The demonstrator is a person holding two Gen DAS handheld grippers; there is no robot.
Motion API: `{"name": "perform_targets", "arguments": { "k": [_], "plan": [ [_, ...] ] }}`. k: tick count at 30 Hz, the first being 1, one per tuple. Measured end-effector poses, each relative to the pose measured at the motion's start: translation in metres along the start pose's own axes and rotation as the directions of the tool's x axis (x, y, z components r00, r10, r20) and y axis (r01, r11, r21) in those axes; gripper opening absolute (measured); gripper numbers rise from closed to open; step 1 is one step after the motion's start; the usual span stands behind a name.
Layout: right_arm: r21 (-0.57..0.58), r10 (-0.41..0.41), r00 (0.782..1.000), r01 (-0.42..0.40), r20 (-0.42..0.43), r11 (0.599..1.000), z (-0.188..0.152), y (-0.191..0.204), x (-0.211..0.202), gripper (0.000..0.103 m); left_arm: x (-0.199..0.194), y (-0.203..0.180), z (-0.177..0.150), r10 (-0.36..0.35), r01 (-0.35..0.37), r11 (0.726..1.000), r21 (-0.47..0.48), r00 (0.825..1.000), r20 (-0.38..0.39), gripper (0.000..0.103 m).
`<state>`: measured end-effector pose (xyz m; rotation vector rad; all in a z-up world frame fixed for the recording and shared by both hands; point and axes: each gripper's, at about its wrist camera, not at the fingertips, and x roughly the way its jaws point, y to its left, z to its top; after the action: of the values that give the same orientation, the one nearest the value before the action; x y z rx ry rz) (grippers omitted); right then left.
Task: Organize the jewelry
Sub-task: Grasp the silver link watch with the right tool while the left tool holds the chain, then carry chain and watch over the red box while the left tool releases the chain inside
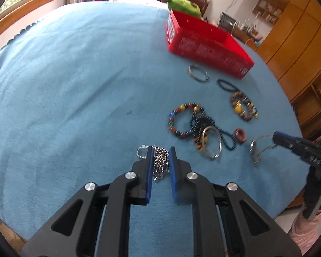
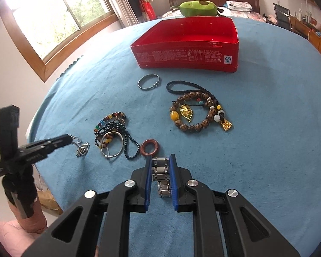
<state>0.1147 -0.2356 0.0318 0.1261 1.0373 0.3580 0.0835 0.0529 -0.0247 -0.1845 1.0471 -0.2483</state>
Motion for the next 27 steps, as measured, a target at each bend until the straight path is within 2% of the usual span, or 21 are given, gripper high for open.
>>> {"name": "perform_targets", "arguments": {
  "k": [10,14,17,20,23,27],
  "plan": [
    [0.009,-0.001,1.0,0.001,-0.014,1.0,0.0,-0.002,0.006,0.015,0.022,-0.007,-0.006,0.057,-0.053,0.996,0.069,0.997,-0.045,0.021],
    [0.009,-0.003,1.0,0.003,-0.019,1.0,-0.001,-0.001,0.008,0.015,0.022,-0.013,-0.009,0.046,-0.041,0.995,0.093,0.998,-0.05,0.036],
    [0.008,-0.004,1.0,0.004,-0.021,1.0,-0.001,-0.001,0.009,0.015,0.025,-0.017,-0.011,0.052,-0.046,0.992,0.114,0.997,-0.053,0.042],
    [0.011,-0.004,1.0,0.005,-0.022,1.0,-0.001,-0.001,0.009,0.015,0.028,-0.023,-0.013,0.086,-0.078,0.986,0.149,0.995,-0.047,0.039],
    [0.012,-0.005,1.0,0.005,-0.021,1.0,-0.001,-0.001,0.009,0.015,0.03,-0.024,-0.013,0.136,-0.128,0.978,0.166,0.99,-0.035,0.025],
    [0.013,-0.004,1.0,0.005,-0.021,1.0,0.0,-0.001,0.009,0.015,0.028,-0.023,-0.015,0.135,-0.127,0.976,0.178,0.99,-0.031,0.015]
  ]
}}
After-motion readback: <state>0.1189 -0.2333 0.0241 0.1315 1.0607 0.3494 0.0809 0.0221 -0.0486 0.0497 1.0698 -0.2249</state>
